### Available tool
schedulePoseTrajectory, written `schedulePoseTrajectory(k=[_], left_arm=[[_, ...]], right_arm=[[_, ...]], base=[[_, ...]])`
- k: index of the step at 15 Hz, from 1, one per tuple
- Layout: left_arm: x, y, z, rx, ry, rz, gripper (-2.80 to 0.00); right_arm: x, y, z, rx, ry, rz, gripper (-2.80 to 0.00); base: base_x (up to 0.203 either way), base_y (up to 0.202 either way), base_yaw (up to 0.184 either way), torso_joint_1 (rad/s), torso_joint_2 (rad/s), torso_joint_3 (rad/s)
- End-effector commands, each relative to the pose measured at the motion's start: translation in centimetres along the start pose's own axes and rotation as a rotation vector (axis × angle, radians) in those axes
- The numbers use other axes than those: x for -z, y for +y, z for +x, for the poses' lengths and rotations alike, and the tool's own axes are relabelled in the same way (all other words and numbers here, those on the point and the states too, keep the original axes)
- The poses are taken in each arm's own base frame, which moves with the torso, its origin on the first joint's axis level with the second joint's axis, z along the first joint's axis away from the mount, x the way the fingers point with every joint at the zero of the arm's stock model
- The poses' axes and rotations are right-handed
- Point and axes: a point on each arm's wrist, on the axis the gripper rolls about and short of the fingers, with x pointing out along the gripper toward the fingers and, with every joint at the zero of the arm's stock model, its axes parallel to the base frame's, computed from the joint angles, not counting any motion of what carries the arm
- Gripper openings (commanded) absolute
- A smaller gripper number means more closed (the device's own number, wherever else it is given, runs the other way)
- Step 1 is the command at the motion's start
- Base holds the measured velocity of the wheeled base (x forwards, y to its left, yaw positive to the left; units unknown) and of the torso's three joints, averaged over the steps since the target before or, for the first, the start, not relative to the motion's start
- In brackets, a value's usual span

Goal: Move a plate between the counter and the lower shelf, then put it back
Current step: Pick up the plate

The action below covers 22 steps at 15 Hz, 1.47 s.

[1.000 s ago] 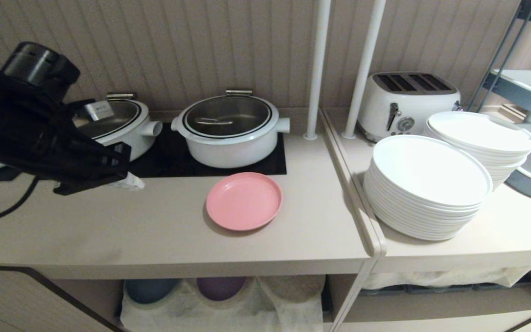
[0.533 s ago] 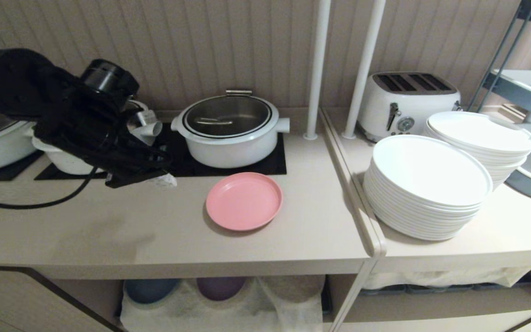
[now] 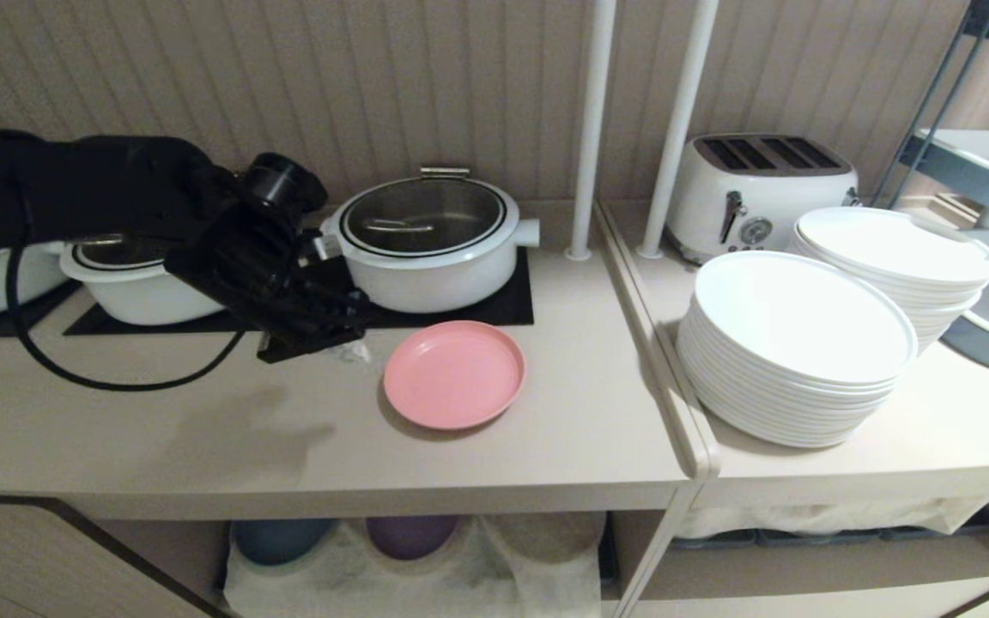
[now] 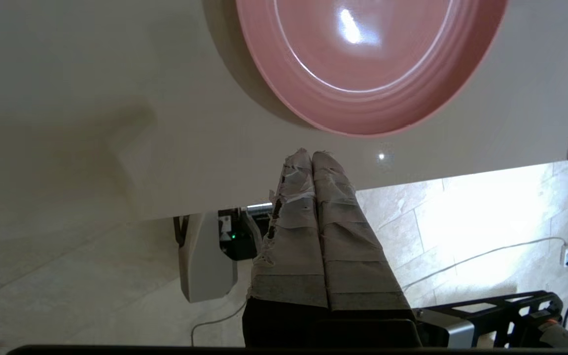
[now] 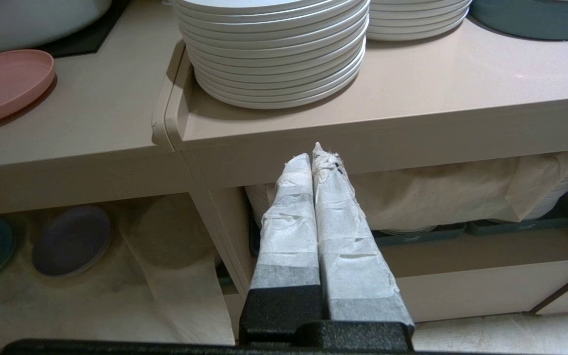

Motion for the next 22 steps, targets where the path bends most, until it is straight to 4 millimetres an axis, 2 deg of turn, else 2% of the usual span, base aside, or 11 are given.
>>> schedulePoseTrajectory(k=[1,5,6,12,22], left_arm=[[0.1,0.3,1.2,-0.011,0.035,-0.015,-2.8],[0.4,0.4,1.9,-0.022,0.06,-0.033,-2.8],[0.4,0.4,2.1,-0.023,0.066,-0.033,0.0],[0.6,-0.1,3.2,-0.03,0.088,-0.019,0.0],[0.0,0.4,4.7,-0.049,0.082,-0.016,0.0]], right_arm=[[0.0,0.0,0.0,0.0,0.0,0.0,-2.8],[0.0,0.0,0.0,0.0,0.0,0.0,-2.8],[0.0,0.0,0.0,0.0,0.0,0.0,-2.8],[0.0,0.0,0.0,0.0,0.0,0.0,-2.8],[0.0,0.0,0.0,0.0,0.0,0.0,-2.8]], base=[[0.0,0.0,0.0,0.0,0.0,0.0],[0.0,0.0,0.0,0.0,0.0,0.0],[0.0,0.0,0.0,0.0,0.0,0.0],[0.0,0.0,0.0,0.0,0.0,0.0],[0.0,0.0,0.0,0.0,0.0,0.0]])
